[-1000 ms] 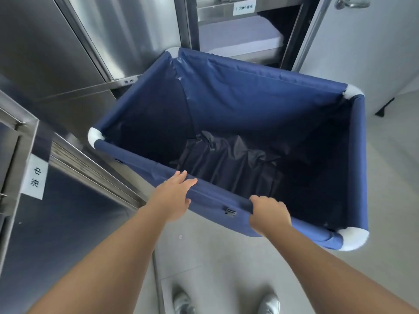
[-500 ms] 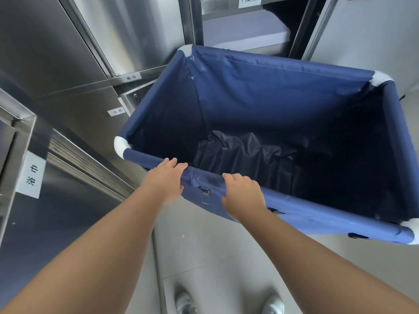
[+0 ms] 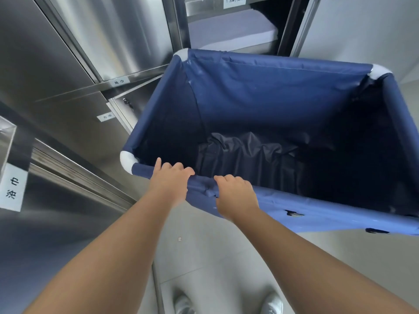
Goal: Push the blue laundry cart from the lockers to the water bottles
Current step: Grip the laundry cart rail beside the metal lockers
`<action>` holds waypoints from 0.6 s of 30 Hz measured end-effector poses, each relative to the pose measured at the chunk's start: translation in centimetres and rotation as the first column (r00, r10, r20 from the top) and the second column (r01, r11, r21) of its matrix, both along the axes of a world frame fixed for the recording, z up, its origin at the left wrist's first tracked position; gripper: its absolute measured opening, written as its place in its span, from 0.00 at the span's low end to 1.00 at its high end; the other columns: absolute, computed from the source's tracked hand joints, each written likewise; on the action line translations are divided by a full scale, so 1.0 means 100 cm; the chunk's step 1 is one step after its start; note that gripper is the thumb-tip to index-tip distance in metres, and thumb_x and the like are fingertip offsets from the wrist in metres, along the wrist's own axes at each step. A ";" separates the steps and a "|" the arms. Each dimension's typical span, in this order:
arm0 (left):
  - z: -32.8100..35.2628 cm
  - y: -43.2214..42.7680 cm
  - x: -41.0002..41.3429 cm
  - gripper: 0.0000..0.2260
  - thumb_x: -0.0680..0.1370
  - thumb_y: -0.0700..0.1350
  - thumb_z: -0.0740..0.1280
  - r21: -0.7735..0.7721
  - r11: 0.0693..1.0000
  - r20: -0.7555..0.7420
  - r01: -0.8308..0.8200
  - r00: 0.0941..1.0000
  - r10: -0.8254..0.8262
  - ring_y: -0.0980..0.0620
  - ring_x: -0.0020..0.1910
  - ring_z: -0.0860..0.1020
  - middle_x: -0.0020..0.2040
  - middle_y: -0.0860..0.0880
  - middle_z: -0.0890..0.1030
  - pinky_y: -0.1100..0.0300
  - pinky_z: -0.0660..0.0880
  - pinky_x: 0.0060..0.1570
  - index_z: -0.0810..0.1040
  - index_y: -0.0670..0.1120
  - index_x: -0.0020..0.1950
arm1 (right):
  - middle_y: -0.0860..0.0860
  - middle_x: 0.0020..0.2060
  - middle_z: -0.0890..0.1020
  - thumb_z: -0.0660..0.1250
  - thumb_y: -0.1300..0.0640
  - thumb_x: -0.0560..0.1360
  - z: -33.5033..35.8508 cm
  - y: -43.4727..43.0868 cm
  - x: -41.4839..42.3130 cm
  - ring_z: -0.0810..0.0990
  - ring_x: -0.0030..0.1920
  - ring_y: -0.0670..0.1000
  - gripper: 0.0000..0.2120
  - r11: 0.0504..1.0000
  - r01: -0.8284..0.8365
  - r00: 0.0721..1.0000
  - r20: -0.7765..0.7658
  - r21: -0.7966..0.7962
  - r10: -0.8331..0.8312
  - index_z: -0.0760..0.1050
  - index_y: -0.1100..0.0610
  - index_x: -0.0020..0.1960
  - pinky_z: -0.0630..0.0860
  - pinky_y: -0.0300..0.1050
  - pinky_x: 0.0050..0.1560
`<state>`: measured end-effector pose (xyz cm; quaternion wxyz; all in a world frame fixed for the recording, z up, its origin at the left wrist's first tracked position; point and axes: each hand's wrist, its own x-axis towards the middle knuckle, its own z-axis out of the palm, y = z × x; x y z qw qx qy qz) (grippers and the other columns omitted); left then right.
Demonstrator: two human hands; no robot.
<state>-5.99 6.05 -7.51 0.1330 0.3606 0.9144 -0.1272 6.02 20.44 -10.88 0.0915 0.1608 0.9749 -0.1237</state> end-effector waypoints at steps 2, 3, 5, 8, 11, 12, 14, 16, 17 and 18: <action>0.000 0.007 0.000 0.20 0.80 0.50 0.67 0.008 1.000 0.037 0.019 0.999 -0.019 0.44 0.61 0.72 0.62 0.50 0.75 0.48 0.59 0.73 0.70 0.55 0.72 | 0.50 0.60 0.77 0.68 0.58 0.76 -0.001 0.003 0.002 0.74 0.59 0.55 0.28 1.000 -0.016 1.000 0.016 -0.023 0.016 0.64 0.51 0.74 0.68 0.48 0.60; -0.001 0.010 -0.001 0.20 0.80 0.50 0.67 0.016 1.000 0.058 0.025 0.998 -0.026 0.45 0.60 0.71 0.61 0.51 0.75 0.51 0.64 0.68 0.71 0.55 0.71 | 0.50 0.60 0.76 0.68 0.58 0.76 -0.002 0.005 0.004 0.74 0.59 0.55 0.29 1.000 -0.019 1.000 0.022 -0.025 0.020 0.64 0.51 0.74 0.68 0.48 0.60; -0.002 0.017 -0.002 0.18 0.79 0.50 0.67 0.024 0.999 0.084 0.042 0.995 -0.044 0.46 0.59 0.70 0.61 0.51 0.74 0.53 0.68 0.58 0.73 0.55 0.70 | 0.49 0.60 0.76 0.71 0.57 0.76 -0.005 0.010 0.009 0.74 0.59 0.54 0.30 1.000 -0.018 1.000 0.025 0.005 0.018 0.63 0.50 0.74 0.68 0.48 0.59; -0.008 0.021 -0.005 0.17 0.80 0.48 0.67 0.000 0.999 0.091 0.041 0.995 -0.041 0.45 0.59 0.71 0.61 0.50 0.75 0.52 0.69 0.58 0.72 0.53 0.69 | 0.49 0.57 0.75 0.73 0.58 0.75 -0.007 0.021 0.013 0.74 0.57 0.54 0.29 0.998 0.001 1.000 0.019 0.066 -0.002 0.64 0.50 0.72 0.68 0.47 0.57; -0.019 0.009 -0.011 0.16 0.81 0.48 0.66 -0.085 0.996 0.026 -0.028 0.999 0.030 0.44 0.62 0.72 0.61 0.49 0.76 0.47 0.65 0.70 0.70 0.52 0.68 | 0.49 0.54 0.75 0.70 0.61 0.75 -0.009 0.032 0.016 0.74 0.54 0.54 0.24 0.997 0.045 0.999 0.021 0.064 -0.046 0.66 0.51 0.67 0.67 0.47 0.54; -0.023 0.004 -0.012 0.15 0.81 0.48 0.65 -0.092 0.995 -0.005 -0.041 0.999 0.041 0.43 0.63 0.72 0.61 0.48 0.77 0.46 0.63 0.72 0.69 0.52 0.67 | 0.49 0.53 0.75 0.70 0.62 0.74 -0.010 0.034 0.019 0.73 0.53 0.53 0.24 0.996 0.057 0.998 0.016 0.071 -0.058 0.66 0.50 0.67 0.67 0.47 0.53; -0.027 0.001 -0.012 0.14 0.82 0.50 0.64 -0.072 0.997 -0.036 -0.022 0.999 0.020 0.43 0.61 0.74 0.60 0.49 0.78 0.47 0.64 0.71 0.70 0.51 0.67 | 0.49 0.52 0.75 0.70 0.63 0.72 -0.014 0.035 0.029 0.73 0.51 0.53 0.26 0.992 0.081 0.997 0.002 0.098 -0.082 0.66 0.50 0.66 0.68 0.47 0.55; -0.027 0.008 -0.007 0.12 0.83 0.52 0.63 -0.050 0.999 -0.026 0.011 1.000 -0.012 0.44 0.58 0.75 0.58 0.49 0.79 0.50 0.68 0.65 0.71 0.51 0.65 | 0.48 0.50 0.74 0.71 0.63 0.70 -0.019 0.036 0.037 0.72 0.50 0.53 0.27 0.986 0.119 0.993 -0.007 0.118 -0.119 0.66 0.50 0.65 0.68 0.47 0.57; -0.027 0.012 -0.004 0.12 0.83 0.52 0.63 -0.049 0.998 -0.024 0.027 0.999 -0.028 0.44 0.56 0.75 0.56 0.49 0.79 0.51 0.69 0.62 0.71 0.51 0.64 | 0.48 0.49 0.73 0.69 0.63 0.70 -0.020 0.037 0.040 0.71 0.49 0.53 0.25 0.982 0.142 0.990 -0.018 0.126 -0.141 0.67 0.50 0.64 0.68 0.48 0.58; -0.026 0.017 -0.001 0.11 0.83 0.52 0.64 -0.057 0.997 -0.027 0.043 0.999 -0.044 0.44 0.55 0.75 0.56 0.49 0.79 0.51 0.70 0.59 0.71 0.50 0.63 | 0.48 0.48 0.72 0.67 0.62 0.70 -0.020 0.038 0.042 0.71 0.49 0.53 0.24 0.978 0.161 0.987 -0.026 0.134 -0.159 0.68 0.50 0.63 0.67 0.48 0.60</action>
